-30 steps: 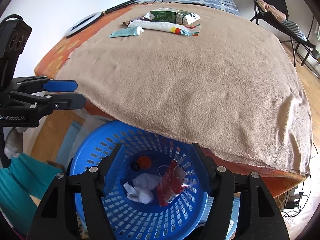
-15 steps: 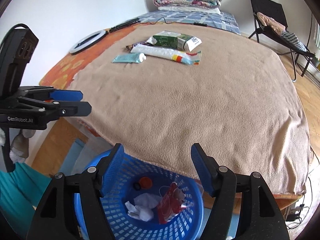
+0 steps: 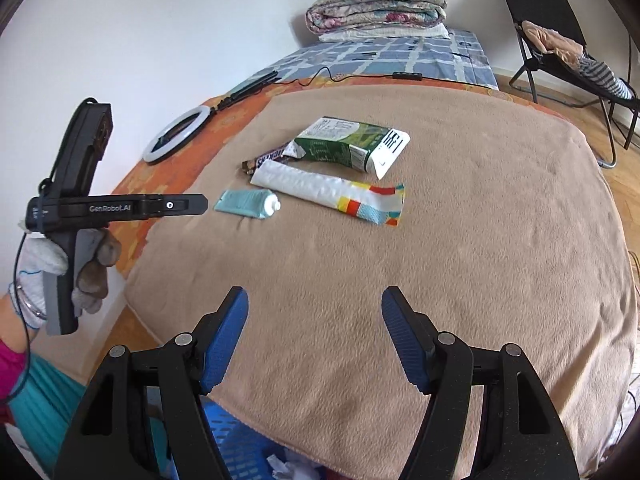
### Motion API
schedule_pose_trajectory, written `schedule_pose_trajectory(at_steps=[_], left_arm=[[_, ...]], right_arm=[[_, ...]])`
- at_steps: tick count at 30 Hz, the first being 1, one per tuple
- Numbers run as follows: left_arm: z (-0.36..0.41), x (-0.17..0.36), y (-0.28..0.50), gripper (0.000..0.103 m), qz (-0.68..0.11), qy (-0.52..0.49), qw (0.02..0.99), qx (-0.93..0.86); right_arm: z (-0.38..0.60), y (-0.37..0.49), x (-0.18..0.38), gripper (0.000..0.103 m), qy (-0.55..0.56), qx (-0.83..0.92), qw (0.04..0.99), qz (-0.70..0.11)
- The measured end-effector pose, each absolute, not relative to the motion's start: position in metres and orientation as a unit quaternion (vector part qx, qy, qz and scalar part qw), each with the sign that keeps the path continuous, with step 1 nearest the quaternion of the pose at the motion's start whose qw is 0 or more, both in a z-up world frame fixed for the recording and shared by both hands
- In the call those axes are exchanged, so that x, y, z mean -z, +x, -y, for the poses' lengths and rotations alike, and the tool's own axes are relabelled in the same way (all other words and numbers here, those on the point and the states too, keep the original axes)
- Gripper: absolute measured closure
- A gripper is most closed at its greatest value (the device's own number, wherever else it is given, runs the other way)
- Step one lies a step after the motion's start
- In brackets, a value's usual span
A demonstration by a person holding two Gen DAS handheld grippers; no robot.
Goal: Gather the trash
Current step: 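Move both tools back over the blanket toward the tubes, then grasp the light-blue tube with left tool while right tool grasps white tube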
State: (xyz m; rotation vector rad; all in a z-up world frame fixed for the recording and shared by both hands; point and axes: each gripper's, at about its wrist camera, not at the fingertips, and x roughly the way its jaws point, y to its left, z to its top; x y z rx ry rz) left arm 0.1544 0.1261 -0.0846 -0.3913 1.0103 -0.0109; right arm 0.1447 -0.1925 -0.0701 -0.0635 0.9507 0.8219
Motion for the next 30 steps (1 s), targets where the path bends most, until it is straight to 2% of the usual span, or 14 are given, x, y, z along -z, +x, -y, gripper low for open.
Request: schedule_pose_trajectory(at_steps=[10,19,23,28,30], left_arm=[[-0.14,0.123,0.201,0.041,-0.512,-0.223,0.829,0.017],[-0.139,0.128,0.182,0.041,-0.544,-0.237,0.803,0.059],[-0.129,0.126,0.164,0.041,-0.556,-0.214,0.8,0.071],[-0.101,0.122,0.146,0.042,-0.566,-0.136,0.809,0.082],[-0.09,0.122,0.142,0.045,-0.564,-0.093,0.817,0.069]], right_arm=[[0.153,0.221,0.082,0.034,0.026,-0.409,0.78,-0.474],[0.115,0.258,0.105,0.034,0.029,-0.418,0.765,-0.49],[0.103,0.269,0.117,0.034,0.022,-0.408,0.765,-0.497],[0.099,0.269,0.128,0.034,0.03,-0.416,0.74,-0.528],[0.096,0.262,0.128,0.038,0.027,-0.435,0.719,-0.541]])
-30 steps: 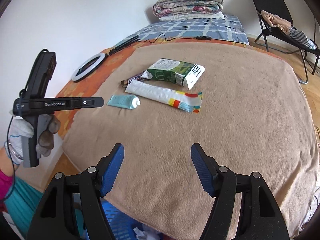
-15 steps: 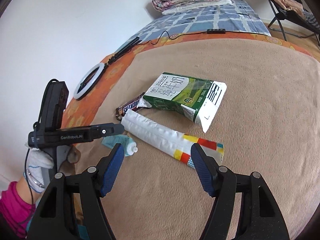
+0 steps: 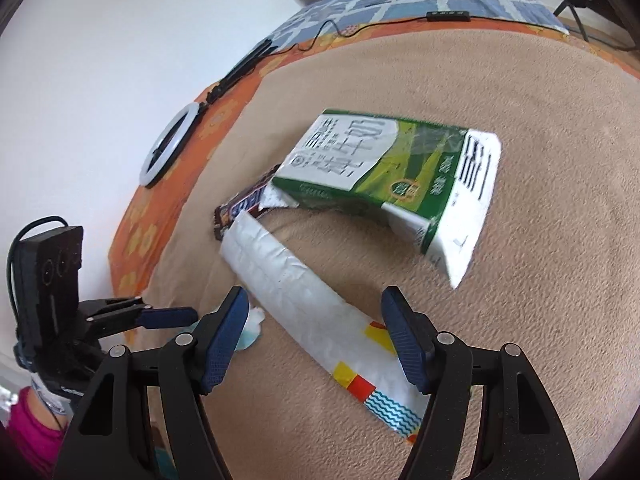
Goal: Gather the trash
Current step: 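Grasp the light-blue tube with left tool while right tool grasps white tube, then carry both tubes over the blue basket and open both tools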
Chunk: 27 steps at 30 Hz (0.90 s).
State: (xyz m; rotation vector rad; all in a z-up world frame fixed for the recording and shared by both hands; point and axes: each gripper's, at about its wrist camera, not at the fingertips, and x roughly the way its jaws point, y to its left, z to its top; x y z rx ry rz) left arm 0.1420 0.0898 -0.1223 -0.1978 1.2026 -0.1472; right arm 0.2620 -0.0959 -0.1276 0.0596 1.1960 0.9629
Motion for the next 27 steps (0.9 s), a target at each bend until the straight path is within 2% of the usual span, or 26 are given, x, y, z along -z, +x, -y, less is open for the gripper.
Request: schedule_pose_trajectory(at_steps=[3,6,10,18,20,23,24,25,26,27], left_arm=[[-0.081,0.124,0.143,0.046,-0.556,-0.064,0.828,0.046],[-0.075,0.125,0.144,0.058,-0.551,-0.035,0.833,0.021],[-0.079,0.125,0.138,0.065,-0.551,-0.038,0.834,0.01],[-0.091,0.123,0.136,0.065,-0.551,-0.042,0.833,0.003],[-0.09,0.124,0.137,0.055,-0.546,-0.038,0.837,-0.006],[-0.087,0.126,0.142,0.052,-0.542,-0.02,0.84,-0.019],[-0.087,0.126,0.142,0.056,-0.541,-0.02,0.841,-0.022],[-0.088,0.126,0.142,0.066,-0.54,-0.022,0.841,-0.025],[-0.089,0.125,0.142,0.067,-0.539,-0.024,0.842,-0.027],[-0.091,0.125,0.142,0.067,-0.539,-0.027,0.842,-0.027]], right_arm=[[0.09,0.249,0.121,0.039,-0.008,-0.437,0.727,-0.529],[0.086,0.245,0.123,0.039,-0.014,-0.435,0.729,-0.529],[0.076,0.24,0.124,0.039,-0.041,-0.425,0.739,-0.522],[0.06,0.223,0.13,0.039,-0.133,-0.4,0.765,-0.487],[0.053,0.215,0.131,0.039,-0.168,-0.393,0.771,-0.472],[0.047,0.205,0.131,0.039,-0.201,-0.388,0.775,-0.456],[0.045,0.203,0.132,0.039,-0.206,-0.388,0.776,-0.452],[0.047,0.202,0.132,0.039,-0.208,-0.389,0.776,-0.451],[0.046,0.202,0.132,0.045,-0.21,-0.387,0.777,-0.449],[0.046,0.201,0.132,0.057,-0.211,-0.385,0.779,-0.448]])
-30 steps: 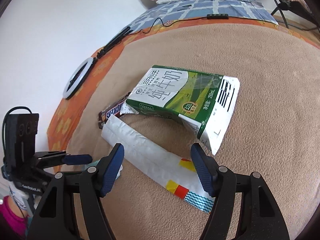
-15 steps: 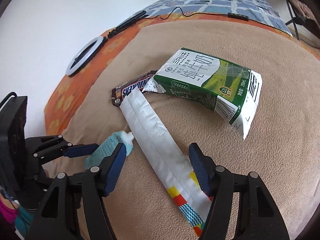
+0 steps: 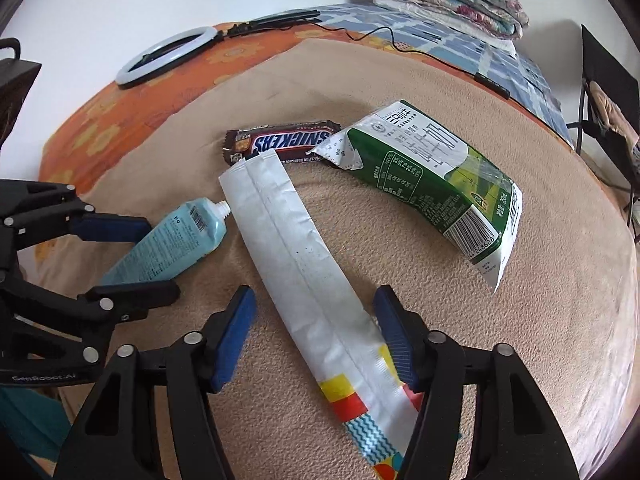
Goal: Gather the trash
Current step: 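Carry both tubes over the blue basket and open both tools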
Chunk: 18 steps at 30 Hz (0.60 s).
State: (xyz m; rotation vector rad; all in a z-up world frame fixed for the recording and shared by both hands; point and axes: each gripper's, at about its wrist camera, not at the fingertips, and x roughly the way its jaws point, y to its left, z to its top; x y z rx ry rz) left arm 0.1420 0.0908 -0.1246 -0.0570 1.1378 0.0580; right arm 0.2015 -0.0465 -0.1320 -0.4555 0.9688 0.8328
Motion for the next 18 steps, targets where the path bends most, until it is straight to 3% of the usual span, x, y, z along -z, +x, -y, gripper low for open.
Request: schedule_pose_trajectory(at_steps=[3,5,18], left_arm=[[-0.095,0.124,0.137,0.067,-0.536,-0.032,0.843,-0.031],[-0.096,0.121,0.134,0.067,-0.534,-0.037,0.844,-0.031],[-0.07,0.082,0.082,0.067,-0.505,-0.049,0.862,-0.009]], right_arm=[[0.047,0.2,0.129,0.079,-0.202,-0.387,0.777,-0.453],[0.048,0.196,0.128,0.084,-0.205,-0.386,0.777,-0.453],[0.086,0.149,0.09,0.087,-0.172,-0.411,0.778,-0.444]])
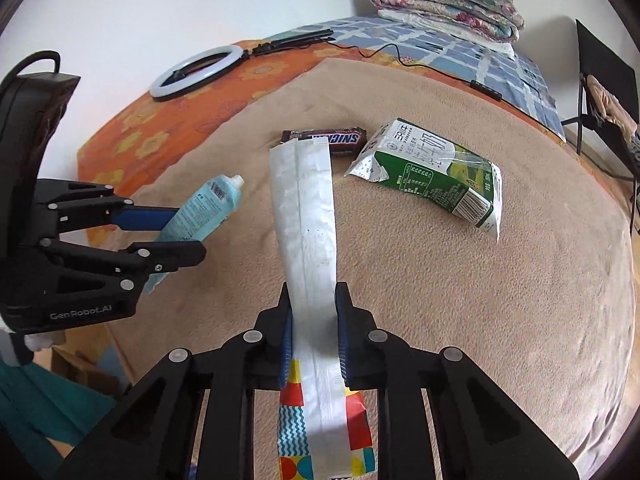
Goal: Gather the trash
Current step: 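Carry both tubes over the blue basket and open both tools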
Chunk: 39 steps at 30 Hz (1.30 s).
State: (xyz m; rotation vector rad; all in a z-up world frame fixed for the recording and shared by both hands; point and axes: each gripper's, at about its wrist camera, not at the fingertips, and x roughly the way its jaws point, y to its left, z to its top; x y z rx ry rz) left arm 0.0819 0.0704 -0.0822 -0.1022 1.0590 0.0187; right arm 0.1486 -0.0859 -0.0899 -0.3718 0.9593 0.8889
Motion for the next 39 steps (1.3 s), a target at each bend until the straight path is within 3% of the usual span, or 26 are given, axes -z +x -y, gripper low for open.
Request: schedule_pose_trajectory(at_steps=[18,39], left_arm=[[0.018,0.065,-0.009,0.067,-0.495,-0.026,0.865,0.075],[0.057,0.138,-0.059,0.067,-0.563,-0.012,0.818,0.117]], right_arm=[[0.188,0.063,0.063,0.087,-0.113,-0.409,0.784,-0.453],[0.246,-0.023,0.136,0.087,-0.148,-0.4,0.744,-0.515]])
